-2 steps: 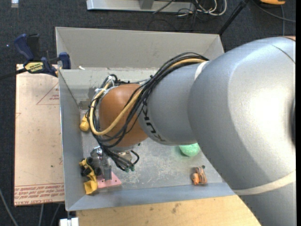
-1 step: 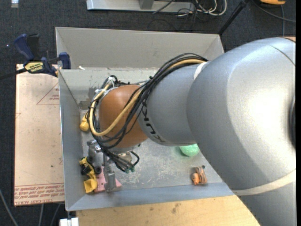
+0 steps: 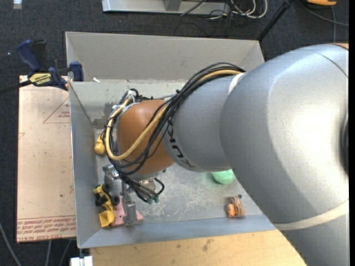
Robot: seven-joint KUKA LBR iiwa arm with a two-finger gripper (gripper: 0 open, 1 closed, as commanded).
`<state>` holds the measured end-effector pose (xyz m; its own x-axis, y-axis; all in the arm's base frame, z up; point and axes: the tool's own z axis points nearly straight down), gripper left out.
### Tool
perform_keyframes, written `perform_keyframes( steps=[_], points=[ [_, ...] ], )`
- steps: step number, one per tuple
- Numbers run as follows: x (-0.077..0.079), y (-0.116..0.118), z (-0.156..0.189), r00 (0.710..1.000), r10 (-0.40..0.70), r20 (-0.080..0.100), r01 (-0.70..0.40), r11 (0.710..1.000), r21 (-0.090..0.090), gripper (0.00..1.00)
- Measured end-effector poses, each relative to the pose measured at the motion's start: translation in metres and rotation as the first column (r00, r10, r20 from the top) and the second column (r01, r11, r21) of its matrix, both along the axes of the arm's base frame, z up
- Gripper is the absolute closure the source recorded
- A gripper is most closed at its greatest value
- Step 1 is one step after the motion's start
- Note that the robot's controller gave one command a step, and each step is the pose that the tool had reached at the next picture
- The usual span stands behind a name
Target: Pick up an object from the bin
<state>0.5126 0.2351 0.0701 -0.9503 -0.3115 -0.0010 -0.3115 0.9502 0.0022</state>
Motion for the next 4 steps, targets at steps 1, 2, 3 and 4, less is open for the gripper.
perform_keyframes(
  steps=[1,2,3,4],
  points=[
    [-0.003,0.001,0.0,0.998,-0.059,0.001,0.059,0.998,0.0,0.0],
    [-0.012,0.006,0.0,0.991,-0.135,0.001,0.135,0.991,-0.001,0.0],
    [-0.028,0.014,0.002,0.968,0.249,0.01,-0.249,0.969,0.001,1.0],
    [-0.028,0.014,0.003,0.968,0.249,0.01,-0.249,0.968,0.001,1.0]
  ],
)
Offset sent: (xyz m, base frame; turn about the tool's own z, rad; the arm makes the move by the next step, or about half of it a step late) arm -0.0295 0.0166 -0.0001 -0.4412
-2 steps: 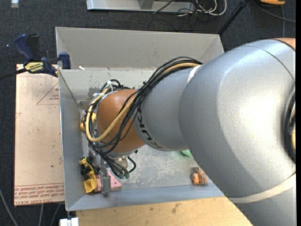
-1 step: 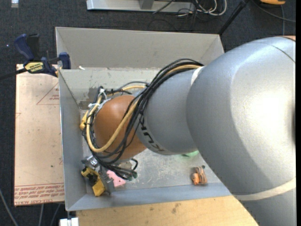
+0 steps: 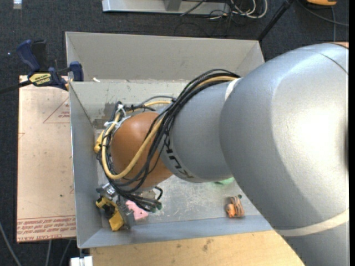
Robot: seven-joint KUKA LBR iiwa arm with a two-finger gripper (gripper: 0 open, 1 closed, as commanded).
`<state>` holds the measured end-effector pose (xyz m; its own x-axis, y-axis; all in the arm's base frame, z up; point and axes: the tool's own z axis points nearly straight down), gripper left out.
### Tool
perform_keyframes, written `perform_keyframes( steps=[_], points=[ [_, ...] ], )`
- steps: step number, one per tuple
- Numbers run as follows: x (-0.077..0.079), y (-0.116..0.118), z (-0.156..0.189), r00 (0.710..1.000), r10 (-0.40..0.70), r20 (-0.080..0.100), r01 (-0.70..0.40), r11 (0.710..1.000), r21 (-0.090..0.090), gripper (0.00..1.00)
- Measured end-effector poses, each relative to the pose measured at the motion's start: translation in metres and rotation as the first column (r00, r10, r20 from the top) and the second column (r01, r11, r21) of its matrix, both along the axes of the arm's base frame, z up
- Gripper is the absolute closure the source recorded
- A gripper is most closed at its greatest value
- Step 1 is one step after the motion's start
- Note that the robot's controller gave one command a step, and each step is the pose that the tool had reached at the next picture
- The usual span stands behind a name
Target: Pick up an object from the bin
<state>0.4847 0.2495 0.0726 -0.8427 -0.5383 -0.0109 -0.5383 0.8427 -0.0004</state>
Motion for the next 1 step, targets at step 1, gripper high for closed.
perform_keyframes(
  steps=[1],
  points=[
    [-0.0044,-0.0028,0.0449,1.0,-0.008,-0.014,0.008,1.0,-0.007,1.0]
  ],
)
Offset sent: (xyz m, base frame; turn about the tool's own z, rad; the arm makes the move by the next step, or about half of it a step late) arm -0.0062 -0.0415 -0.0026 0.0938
